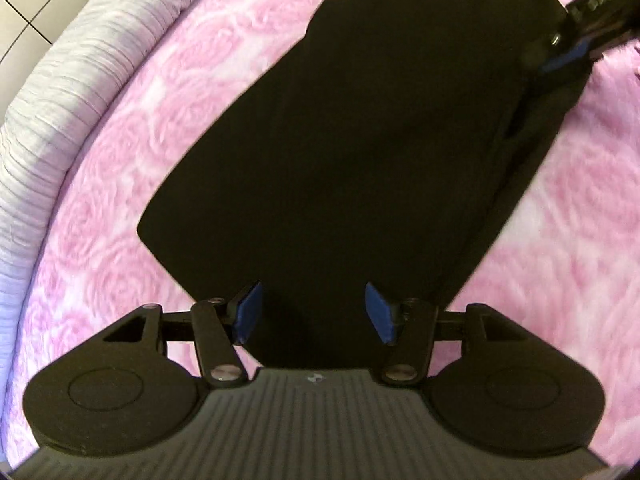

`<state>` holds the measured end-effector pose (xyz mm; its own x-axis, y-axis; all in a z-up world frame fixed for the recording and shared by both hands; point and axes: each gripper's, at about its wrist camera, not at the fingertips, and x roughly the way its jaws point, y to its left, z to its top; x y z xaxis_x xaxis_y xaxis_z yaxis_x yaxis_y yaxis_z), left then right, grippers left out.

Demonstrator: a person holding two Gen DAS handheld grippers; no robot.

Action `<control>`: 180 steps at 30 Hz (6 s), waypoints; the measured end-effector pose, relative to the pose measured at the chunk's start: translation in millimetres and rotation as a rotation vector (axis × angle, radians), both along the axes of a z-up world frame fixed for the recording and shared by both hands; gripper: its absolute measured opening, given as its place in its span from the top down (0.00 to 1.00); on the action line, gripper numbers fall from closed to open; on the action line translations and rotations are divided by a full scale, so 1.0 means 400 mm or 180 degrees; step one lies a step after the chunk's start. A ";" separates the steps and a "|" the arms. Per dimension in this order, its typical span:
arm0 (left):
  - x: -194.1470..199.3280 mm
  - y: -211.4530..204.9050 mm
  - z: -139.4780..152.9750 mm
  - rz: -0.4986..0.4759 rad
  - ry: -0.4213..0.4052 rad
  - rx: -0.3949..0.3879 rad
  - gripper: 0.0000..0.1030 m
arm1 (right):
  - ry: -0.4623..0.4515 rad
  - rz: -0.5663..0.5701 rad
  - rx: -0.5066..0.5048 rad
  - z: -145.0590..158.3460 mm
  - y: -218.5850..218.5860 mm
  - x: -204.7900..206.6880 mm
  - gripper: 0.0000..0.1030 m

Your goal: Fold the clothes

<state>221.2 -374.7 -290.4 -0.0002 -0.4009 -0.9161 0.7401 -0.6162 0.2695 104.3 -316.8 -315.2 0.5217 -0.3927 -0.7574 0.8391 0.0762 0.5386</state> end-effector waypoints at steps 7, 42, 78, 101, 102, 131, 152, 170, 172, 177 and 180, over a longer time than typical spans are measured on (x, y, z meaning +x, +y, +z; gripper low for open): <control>-0.004 0.047 0.022 -0.0277 0.0210 -0.0169 0.50 | 0.0281 0.0335 -0.0468 0.072 0.019 0.078 0.68; 0.356 0.154 0.064 -0.0644 -0.0306 -0.0436 0.46 | 0.1469 0.3234 -0.1629 0.022 0.546 0.694 0.53; 0.203 -0.087 -0.028 -0.3187 -0.0654 -0.0761 0.93 | 0.2176 0.3114 -0.2709 0.036 0.550 0.532 0.20; 0.235 0.045 0.248 -0.2402 -0.0626 -0.0410 0.94 | 0.0712 0.2674 -0.1917 0.224 0.480 0.472 0.80; 0.199 0.019 0.273 -0.2394 -0.0610 -0.0412 0.94 | 0.0596 0.2602 -0.1876 0.245 0.455 0.441 0.82; -0.413 -0.309 0.192 -0.0962 0.0246 0.0203 0.64 | -0.0819 -0.1029 -0.0320 0.167 -0.123 -0.604 0.56; -0.709 -0.111 0.083 -0.1118 0.0617 -0.0409 0.61 | 0.0161 0.0069 -0.0413 0.333 -0.305 -0.589 0.53; -0.831 -0.104 0.056 -0.0956 0.0150 -0.0461 1.00 | -0.0477 0.1828 0.0353 0.078 -0.704 -0.492 0.92; -0.844 -0.097 0.082 -0.0971 0.0203 -0.0448 1.00 | -0.0481 0.1890 0.0184 0.129 -0.679 -0.529 0.92; -0.903 -0.120 0.003 -0.0933 0.0161 -0.0245 0.97 | -0.0412 0.1557 0.0487 0.016 -0.680 -0.606 0.91; -0.913 -0.138 0.010 -0.0894 0.0182 -0.0230 0.97 | -0.0447 0.1489 0.0428 0.022 -0.683 -0.608 0.91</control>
<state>-143.9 -429.7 -286.6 -0.1711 -0.4421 -0.8805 0.5586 -0.7797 0.2829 -138.8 -590.0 -306.4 0.7190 0.0036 -0.6950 0.6505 0.3488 0.6747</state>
